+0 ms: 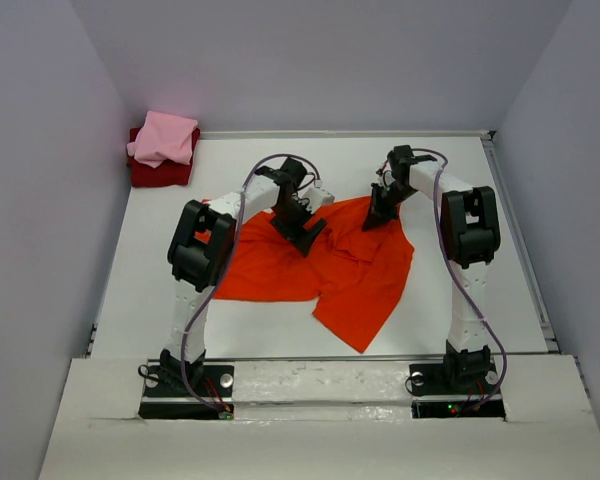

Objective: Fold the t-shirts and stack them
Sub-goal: Fold the flattened tshirt in 1/3 of the way

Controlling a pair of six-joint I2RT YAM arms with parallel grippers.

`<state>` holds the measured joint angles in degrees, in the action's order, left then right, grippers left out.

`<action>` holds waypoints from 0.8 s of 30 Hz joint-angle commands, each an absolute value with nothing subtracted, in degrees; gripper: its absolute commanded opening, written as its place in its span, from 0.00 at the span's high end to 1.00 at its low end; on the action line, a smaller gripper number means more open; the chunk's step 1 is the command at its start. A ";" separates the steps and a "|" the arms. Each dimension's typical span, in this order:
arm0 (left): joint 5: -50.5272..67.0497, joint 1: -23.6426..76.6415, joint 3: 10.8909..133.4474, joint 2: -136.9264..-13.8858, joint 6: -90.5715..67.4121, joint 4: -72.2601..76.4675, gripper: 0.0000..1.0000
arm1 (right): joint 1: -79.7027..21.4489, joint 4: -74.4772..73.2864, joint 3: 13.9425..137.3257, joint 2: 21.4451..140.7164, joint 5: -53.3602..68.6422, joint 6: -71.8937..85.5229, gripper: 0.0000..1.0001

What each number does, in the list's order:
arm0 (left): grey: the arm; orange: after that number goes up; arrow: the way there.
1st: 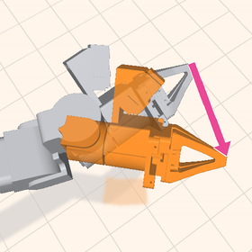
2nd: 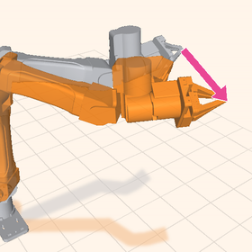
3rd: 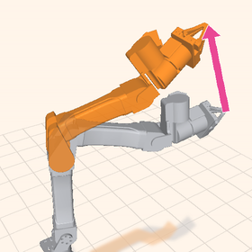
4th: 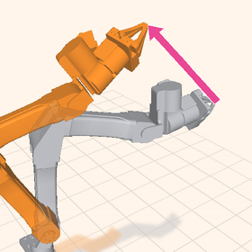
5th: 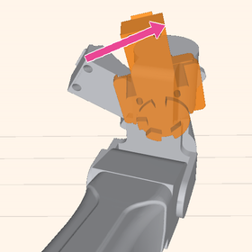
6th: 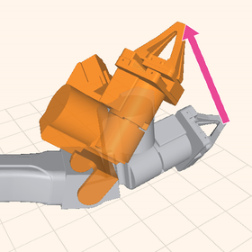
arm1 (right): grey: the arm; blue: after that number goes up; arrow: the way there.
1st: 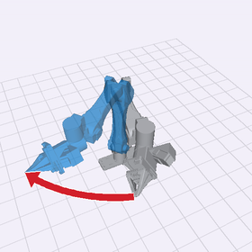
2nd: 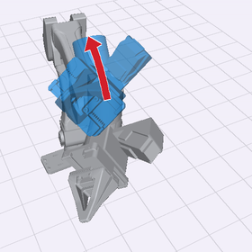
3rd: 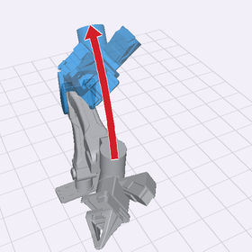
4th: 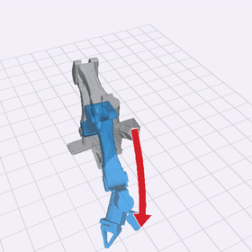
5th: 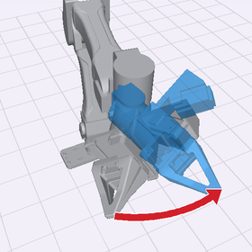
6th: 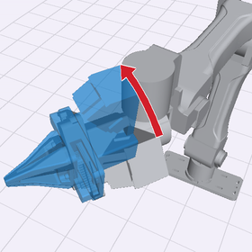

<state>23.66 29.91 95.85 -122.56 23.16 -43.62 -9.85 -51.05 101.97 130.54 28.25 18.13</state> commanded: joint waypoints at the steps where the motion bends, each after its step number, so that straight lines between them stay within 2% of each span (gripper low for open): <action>1: 24.35 29.88 96.32 -118.04 23.56 -45.26 0.01 | -10.20 -51.33 103.71 131.13 25.75 16.88 1.00; 11: 16.36 22.95 99.49 -113.56 20.31 -44.65 0.01 | -10.20 -51.42 103.27 130.96 26.10 16.61 1.00; 19: 25.39 8.02 98.53 -109.43 15.74 -42.10 0.01 | -10.20 -51.42 103.45 131.31 27.07 16.87 1.00; 24: 25.41 5.45 96.94 -108.98 12.05 -41.66 0.01 | -10.20 -51.33 103.71 131.13 27.60 17.31 1.00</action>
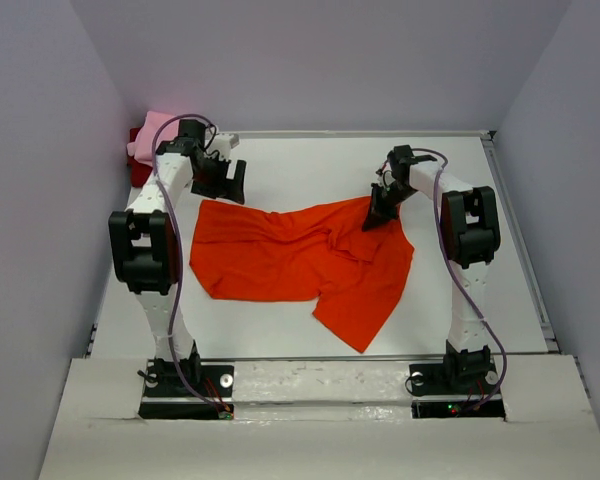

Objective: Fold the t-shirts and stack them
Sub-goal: Fold the flattened tshirt in 1/3 of the way

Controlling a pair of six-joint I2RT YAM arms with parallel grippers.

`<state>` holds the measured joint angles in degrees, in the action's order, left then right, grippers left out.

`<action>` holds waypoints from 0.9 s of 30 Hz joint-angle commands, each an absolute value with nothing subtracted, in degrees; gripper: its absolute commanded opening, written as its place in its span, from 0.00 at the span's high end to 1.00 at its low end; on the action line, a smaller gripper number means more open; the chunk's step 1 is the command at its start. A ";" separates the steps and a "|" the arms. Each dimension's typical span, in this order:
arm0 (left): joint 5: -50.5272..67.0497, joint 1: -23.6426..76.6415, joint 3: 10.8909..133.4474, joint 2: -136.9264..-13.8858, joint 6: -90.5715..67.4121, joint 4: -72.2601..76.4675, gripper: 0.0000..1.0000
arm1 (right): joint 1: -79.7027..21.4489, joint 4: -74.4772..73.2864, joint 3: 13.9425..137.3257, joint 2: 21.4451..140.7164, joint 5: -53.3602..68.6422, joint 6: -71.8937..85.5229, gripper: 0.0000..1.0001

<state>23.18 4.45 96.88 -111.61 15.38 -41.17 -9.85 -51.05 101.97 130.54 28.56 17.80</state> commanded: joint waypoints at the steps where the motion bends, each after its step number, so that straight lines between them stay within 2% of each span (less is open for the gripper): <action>1: 25.31 5.45 96.51 -108.64 11.52 -41.57 0.01 | -10.20 -51.33 103.80 131.13 27.77 17.40 1.00; 9: 34.88 1.76 94.74 -107.40 -1.47 -34.54 0.01 | -10.20 -51.33 104.06 130.78 29.26 18.37 1.00; 12: 43.74 1.67 94.92 -107.49 -1.23 -33.31 0.01 | -10.20 -51.33 103.98 129.82 28.83 18.63 1.00; 14: 51.72 1.23 94.13 -106.70 3.24 -32.18 0.01 | -10.20 -51.42 104.15 129.38 28.92 18.89 1.00; 17: 75.51 0.53 97.10 -107.48 14.29 -35.32 0.01 | -10.20 -52.73 105.64 129.20 28.74 18.81 1.00; 18: 82.98 -0.17 99.29 -108.36 16.94 -40.47 0.01 | -10.20 -53.08 105.99 129.20 28.83 18.81 1.00; 21: 93.56 -1.76 105.20 -112.23 22.57 -45.95 0.01 | -10.20 -54.14 106.96 128.76 28.48 18.72 1.00; 22: 96.65 -2.02 106.42 -114.41 25.29 -47.10 0.01 | -10.20 -54.14 107.05 128.41 28.39 18.72 1.00; 27: 95.37 -6.04 109.69 -122.86 36.82 -64.82 0.01 | -10.20 -54.67 107.14 127.97 27.60 18.72 1.00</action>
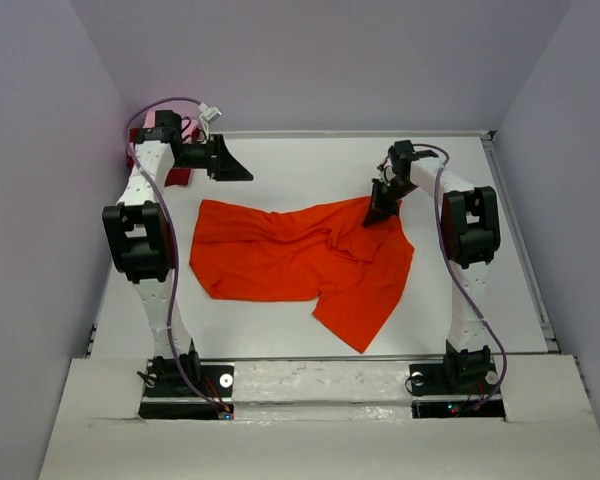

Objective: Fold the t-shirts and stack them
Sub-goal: Fold the flattened tshirt in 1/3 of the way

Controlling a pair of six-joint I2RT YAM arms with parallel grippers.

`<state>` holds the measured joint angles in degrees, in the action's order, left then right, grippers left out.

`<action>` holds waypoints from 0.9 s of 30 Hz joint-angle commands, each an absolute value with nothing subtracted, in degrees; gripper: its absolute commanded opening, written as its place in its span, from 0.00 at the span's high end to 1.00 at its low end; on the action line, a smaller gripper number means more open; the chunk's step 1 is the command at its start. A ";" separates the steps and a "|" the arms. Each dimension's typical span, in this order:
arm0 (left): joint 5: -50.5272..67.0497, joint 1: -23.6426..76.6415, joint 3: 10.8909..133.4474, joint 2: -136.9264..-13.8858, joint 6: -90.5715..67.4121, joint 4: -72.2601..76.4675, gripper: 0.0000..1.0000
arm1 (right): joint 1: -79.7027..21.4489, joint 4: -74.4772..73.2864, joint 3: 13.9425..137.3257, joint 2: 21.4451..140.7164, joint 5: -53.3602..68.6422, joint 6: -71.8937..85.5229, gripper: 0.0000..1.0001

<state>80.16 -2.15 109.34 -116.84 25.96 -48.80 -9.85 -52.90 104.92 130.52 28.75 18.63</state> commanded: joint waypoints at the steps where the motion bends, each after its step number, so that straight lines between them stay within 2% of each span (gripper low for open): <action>1: 94.23 -7.46 107.86 -123.13 36.74 -64.86 0.01 | -10.20 -54.75 107.23 128.14 27.51 18.63 1.00; 5: 91.93 -14.66 99.59 -123.14 39.63 -64.86 0.01 | -10.20 -54.76 108.28 129.11 26.90 18.72 1.00; 10: 92.29 -20.03 101.15 -124.36 39.03 -64.86 0.01 | -10.20 -54.67 111.53 131.30 27.51 19.86 1.00; 22: 87.19 -20.04 99.14 -128.32 37.00 -64.69 0.01 | -10.20 -55.46 113.64 132.80 27.51 19.95 1.00; 27: 85.96 -19.25 101.68 -125.43 35.95 -64.60 0.01 | -10.20 -55.37 113.73 133.15 27.95 19.86 1.00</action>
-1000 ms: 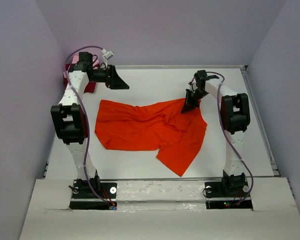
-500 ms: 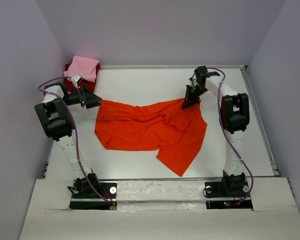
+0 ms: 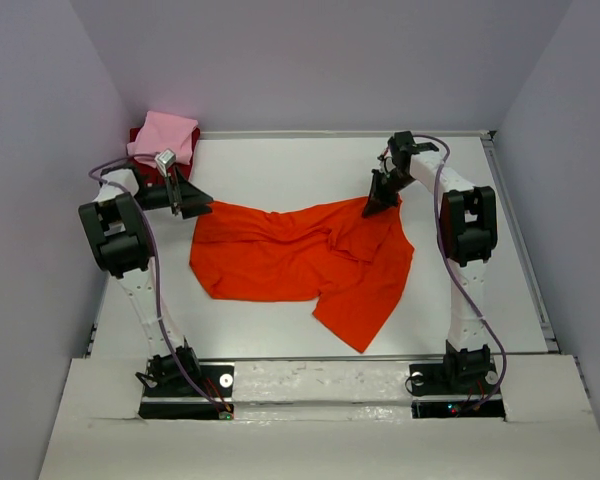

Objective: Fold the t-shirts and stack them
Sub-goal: Fold the flattened tshirt in 1/3 of the way

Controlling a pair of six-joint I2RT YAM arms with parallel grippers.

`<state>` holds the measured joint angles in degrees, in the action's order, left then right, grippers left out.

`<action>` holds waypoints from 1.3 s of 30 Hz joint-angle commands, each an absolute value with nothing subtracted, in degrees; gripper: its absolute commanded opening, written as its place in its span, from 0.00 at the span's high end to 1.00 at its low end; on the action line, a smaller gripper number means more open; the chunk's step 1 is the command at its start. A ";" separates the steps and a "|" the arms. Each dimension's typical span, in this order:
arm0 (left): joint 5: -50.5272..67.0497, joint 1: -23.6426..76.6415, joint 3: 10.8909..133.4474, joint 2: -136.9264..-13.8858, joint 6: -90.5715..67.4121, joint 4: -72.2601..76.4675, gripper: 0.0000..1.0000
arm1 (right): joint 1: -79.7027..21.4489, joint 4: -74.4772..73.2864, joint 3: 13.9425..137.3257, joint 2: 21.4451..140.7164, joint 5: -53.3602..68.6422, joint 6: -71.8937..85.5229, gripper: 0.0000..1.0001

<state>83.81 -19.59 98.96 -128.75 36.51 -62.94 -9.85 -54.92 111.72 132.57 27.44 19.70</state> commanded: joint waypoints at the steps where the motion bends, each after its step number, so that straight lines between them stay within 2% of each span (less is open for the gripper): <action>1: 84.56 -17.68 103.08 -124.98 34.73 -64.69 0.01 | -10.20 -55.46 113.90 133.24 27.86 19.78 1.00; 3: 80.07 -15.66 107.57 -123.41 27.73 -61.79 0.01 | -10.20 -55.55 114.26 133.33 27.77 19.69 1.00; 4: 68.06 -14.34 107.40 -121.75 18.81 -49.17 0.01 | -10.20 -55.55 114.52 133.42 27.95 19.60 1.00; 5: 57.85 -11.54 108.10 -116.68 4.19 -43.74 0.01 | -10.20 -55.72 114.78 133.42 28.38 19.69 1.00; 6: 42.00 -10.30 109.76 -114.63 1.87 -41.07 0.01 | -10.20 -55.90 114.87 133.42 28.48 19.77 1.00; 7: 36.96 -9.41 111.25 -113.04 0.19 -40.35 0.01 | -10.20 -55.90 115.22 133.07 28.39 19.86 1.00; 11: 34.19 -8.27 114.59 -109.51 -12.81 -31.74 0.01 | -10.20 -55.90 116.28 130.96 27.51 19.78 1.00; 12: 32.28 -7.22 117.05 -110.29 -14.83 -33.99 0.01 | -10.20 -55.99 116.63 130.61 27.16 19.43 1.00; 15: 26.14 -3.27 124.61 -112.24 -13.63 -38.66 0.01 | -10.20 -57.38 118.82 129.82 26.11 18.55 1.00; 17: 22.60 -1.68 124.20 -109.96 -13.63 -38.94 0.01 | -10.20 -57.74 119.70 129.73 25.67 18.28 1.00; 20: 6.83 1.74 120.95 -103.20 -15.37 -38.49 0.01 | -10.20 -57.92 120.76 129.38 25.84 18.54 1.00; 21: -8.81 3.32 120.07 -100.83 -16.16 -38.23 0.01 | -10.20 -57.75 121.11 129.11 25.93 18.63 1.00; 23: -19.11 9.82 115.69 -92.87 -11.09 -34.12 0.01 | -10.20 -56.87 120.94 128.67 26.10 18.90 1.00; 24: -28.47 12.45 110.53 -90.20 -9.07 -28.62 0.01 | -10.20 -55.82 120.85 128.41 26.36 19.16 1.00; 27: -41.54 22.13 93.56 -80.62 4.01 -15.51 0.01 | -10.20 -53.80 120.85 127.88 25.93 19.60 1.00; 28: -39.40 22.58 89.60 -78.51 6.74 -7.46 0.01 | -10.20 -52.22 120.68 127.71 25.93 19.95 1.00; 31: -33.40 20.05 75.44 -70.86 3.53 3.84 0.01 | -10.20 -51.33 121.81 128.32 25.58 20.04 1.00; 32: -36.53 19.34 70.97 -66.92 0.12 8.39 0.01 | -10.20 -51.33 122.34 128.41 25.75 19.87 1.00; 33: -38.13 18.20 63.27 -65.06 -9.66 14.18 0.01 | -10.20 -51.33 122.87 128.67 25.58 19.60 1.00; 36: -28.06 16.88 54.00 -61.17 -4.16 23.27 0.01 | -10.20 -51.68 123.40 128.76 25.14 19.25 1.00; 38: -28.31 16.44 55.62 -63.70 -6.66 16.67 0.01 | -10.20 -52.12 123.14 128.50 25.92 19.25 0.99; 39: -24.56 15.57 58.07 -65.90 -6.68 16.61 0.01 | -10.20 -52.38 123.05 128.41 26.01 19.25 0.99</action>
<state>-29.63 16.29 55.33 -61.21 -4.21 9.58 -9.85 -53.34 120.77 131.83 25.89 19.68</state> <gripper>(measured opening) 0.990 0.010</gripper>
